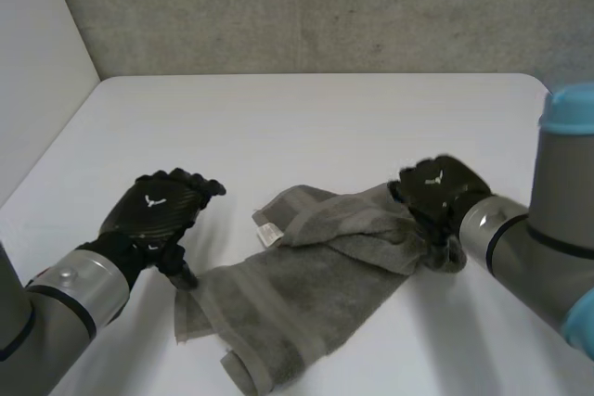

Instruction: Fold the towel.

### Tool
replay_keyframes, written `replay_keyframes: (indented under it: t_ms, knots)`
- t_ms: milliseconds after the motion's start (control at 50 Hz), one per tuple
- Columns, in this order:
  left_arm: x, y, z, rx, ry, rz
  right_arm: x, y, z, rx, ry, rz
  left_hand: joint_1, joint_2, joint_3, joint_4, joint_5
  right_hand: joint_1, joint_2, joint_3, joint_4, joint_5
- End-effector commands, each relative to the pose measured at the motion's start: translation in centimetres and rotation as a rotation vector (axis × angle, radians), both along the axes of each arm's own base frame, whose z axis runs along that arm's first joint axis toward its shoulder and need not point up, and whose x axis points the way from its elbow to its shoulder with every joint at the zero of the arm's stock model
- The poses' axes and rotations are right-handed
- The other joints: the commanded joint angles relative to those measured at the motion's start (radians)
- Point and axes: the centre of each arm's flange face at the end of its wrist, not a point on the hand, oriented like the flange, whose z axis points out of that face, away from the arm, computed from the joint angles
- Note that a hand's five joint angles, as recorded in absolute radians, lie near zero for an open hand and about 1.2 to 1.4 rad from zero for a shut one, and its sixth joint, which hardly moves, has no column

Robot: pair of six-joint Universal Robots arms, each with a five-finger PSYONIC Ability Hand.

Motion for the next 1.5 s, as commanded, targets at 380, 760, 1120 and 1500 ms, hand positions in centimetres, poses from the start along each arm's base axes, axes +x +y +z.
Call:
replay_keyframes:
  t_ms: [380,760,1120,1500]
  knots:
    - [-1.2,1.2,-5.5,0.169,-0.117,-0.013,9.0,1.3,-4.0,-0.054,0.088,0.341,0.226,0.22,0.222,0.226,0.039,-0.053,-0.044,-0.044,-0.044,-0.016]
    - [-3.7,-4.4,-0.4,-0.164,-0.086,-0.025,10.3,-7.2,6.2,-0.455,-0.367,0.087,1.048,1.042,1.044,1.048,0.861,1.041,1.05,1.05,1.05,1.078]
    - [-2.8,-4.8,10.4,-0.521,0.292,0.044,1.0,-8.2,7.5,-0.255,-0.562,-0.008,1.048,1.042,1.044,1.048,0.861,1.041,1.05,1.05,1.05,1.078]
    - [0.5,2.3,-2.5,-0.139,0.037,-0.08,-4.5,-5.1,-3.2,0.131,-0.202,-0.091,1.048,1.042,1.044,1.048,0.861,1.041,1.05,1.05,1.05,1.078]
